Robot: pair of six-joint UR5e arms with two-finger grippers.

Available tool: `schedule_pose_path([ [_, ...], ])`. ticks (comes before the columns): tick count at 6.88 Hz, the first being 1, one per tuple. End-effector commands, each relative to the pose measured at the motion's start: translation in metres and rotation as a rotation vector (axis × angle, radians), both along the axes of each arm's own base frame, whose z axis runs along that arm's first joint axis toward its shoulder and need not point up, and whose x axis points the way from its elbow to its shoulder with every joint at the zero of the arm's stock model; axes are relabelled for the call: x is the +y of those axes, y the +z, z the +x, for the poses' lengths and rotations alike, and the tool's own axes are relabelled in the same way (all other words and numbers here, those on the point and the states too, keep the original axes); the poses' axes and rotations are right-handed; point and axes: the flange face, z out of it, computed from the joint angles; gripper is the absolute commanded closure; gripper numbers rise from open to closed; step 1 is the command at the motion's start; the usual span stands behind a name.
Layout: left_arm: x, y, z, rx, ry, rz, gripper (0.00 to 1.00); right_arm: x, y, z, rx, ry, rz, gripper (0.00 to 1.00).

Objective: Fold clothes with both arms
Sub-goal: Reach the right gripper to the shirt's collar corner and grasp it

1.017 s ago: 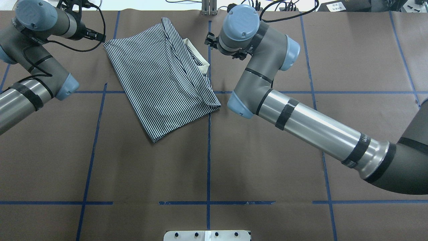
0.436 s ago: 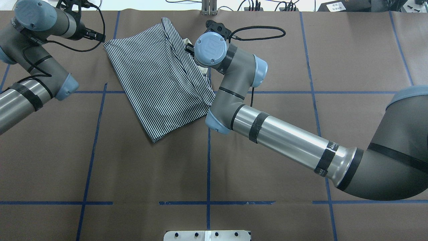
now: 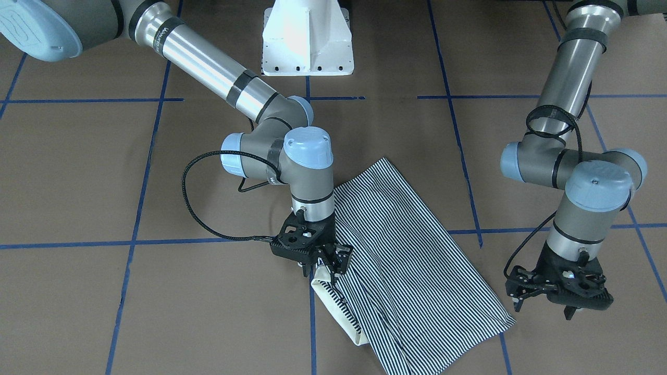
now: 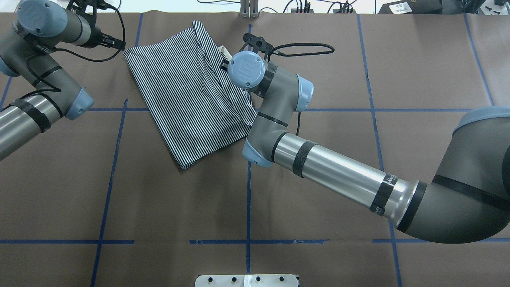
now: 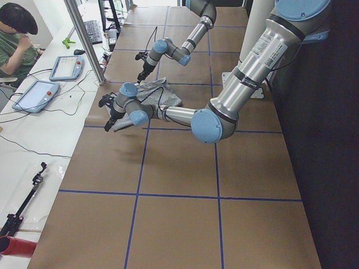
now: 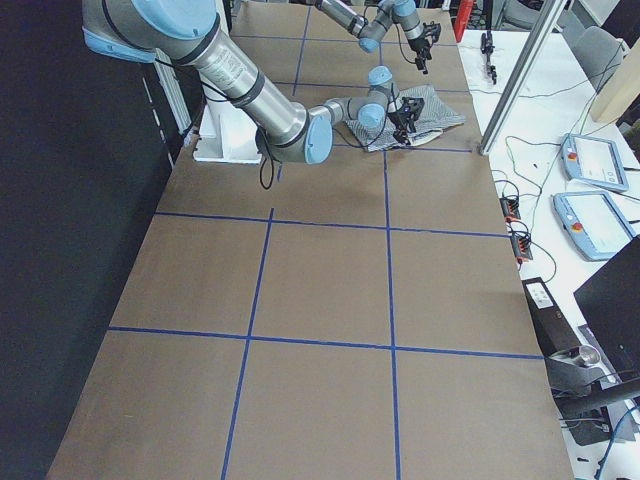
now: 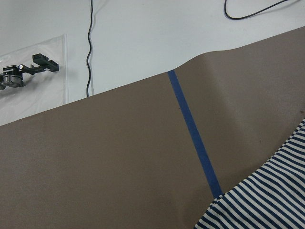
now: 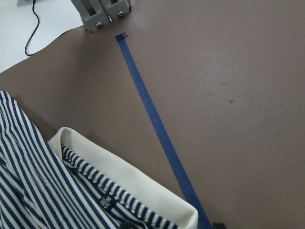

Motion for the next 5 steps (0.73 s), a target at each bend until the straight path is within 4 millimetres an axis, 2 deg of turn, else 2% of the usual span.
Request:
schedule_pose_path([
  [1,0.0001,-0.0006,0.0000,0.002,0.000,0.000,0.00,0.0020,0.0080,-0.0048,0.014,0.003,-0.006,0.45],
  [2,0.0000,-0.0006,-0.0001,0.001,-0.001,0.000,0.00,0.0009,0.0127,-0.0056,0.023,0.006,-0.009,0.45],
  [3,0.0006,-0.0026,-0.0005,0.004,-0.002,0.003,0.00,0.0020,0.0129,-0.0077,0.016,0.008,0.000,0.60],
  [4,0.0008,-0.0051,-0.0006,0.007,-0.002,0.007,0.00,0.0014,0.0062,-0.0076,0.006,0.005,0.000,0.98],
  [5,0.0009,-0.0051,-0.0005,0.008,-0.001,0.007,0.00,0.0019,0.0061,-0.0079,0.004,0.000,-0.003,1.00],
])
